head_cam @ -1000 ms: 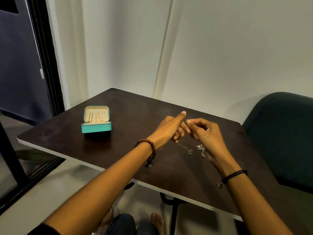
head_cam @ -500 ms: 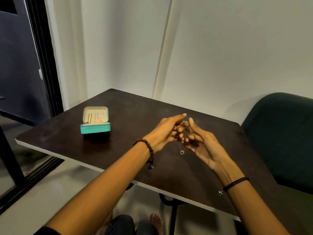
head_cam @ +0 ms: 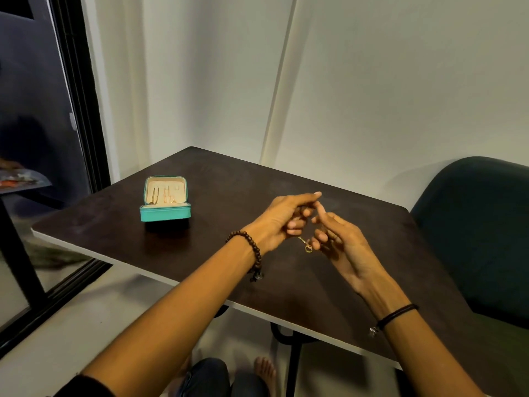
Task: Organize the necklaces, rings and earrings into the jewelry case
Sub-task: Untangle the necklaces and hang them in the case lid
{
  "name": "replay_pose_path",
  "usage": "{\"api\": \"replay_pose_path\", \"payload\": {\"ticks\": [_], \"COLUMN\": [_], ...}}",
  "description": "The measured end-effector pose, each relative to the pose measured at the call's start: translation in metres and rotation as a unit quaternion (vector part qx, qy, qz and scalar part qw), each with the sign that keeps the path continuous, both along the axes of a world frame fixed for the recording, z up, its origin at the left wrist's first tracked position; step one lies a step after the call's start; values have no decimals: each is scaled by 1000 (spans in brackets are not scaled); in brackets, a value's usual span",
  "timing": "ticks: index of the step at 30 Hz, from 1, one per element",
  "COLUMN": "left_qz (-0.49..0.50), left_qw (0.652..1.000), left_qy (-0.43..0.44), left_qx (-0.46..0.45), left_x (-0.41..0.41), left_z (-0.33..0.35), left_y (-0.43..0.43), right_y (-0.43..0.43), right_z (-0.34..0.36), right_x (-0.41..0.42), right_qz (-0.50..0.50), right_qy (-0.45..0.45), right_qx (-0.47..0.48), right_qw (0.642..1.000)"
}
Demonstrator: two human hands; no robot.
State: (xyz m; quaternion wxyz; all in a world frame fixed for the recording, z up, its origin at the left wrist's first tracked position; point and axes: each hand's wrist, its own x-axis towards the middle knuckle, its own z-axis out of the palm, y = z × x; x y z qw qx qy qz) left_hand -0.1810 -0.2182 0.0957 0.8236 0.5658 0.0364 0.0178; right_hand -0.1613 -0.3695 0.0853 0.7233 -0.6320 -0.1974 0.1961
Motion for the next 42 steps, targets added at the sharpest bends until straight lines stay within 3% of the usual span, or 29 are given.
{"api": "replay_pose_path", "payload": {"ticks": [3,6,9,18,22,27,32,36,39,42], "left_qz": [0,-8,-6,61,129,302,431,490,493,480], "left_qw": [996,994,993,993,982,905,827,737,725,761], "left_qy": [2,1,-2,7,-22,-51,-46,51,146,200], "left_qx": [89,108,122,102,140,295,359,462,459,389], "left_x": [-4,-6,-6,0,0,-10,-27,-34,-34,-32], "left_z": [-2,-4,-5,-18,-28,-37,-42,-51,-58,-68], "left_y": [0,3,5,28,51,99,152,190,212,231], "right_y": [2,3,6,32,58,95,129,156,173,189], "right_z": [4,8,9,5,3,1,-4,-7,-5,-3], "right_x": [0,3,6,14,19,30,36,39,41,45], "right_qz": [2,4,0,14,24,41,56,71,86,100], "right_qy": [30,86,90,-29,-27,-11,-10,-22,-33,-44], "right_qx": [80,136,90,-30,-25,-10,-31,-57,-70,-81], "right_qw": [996,987,992,999,999,999,998,996,993,991]}}
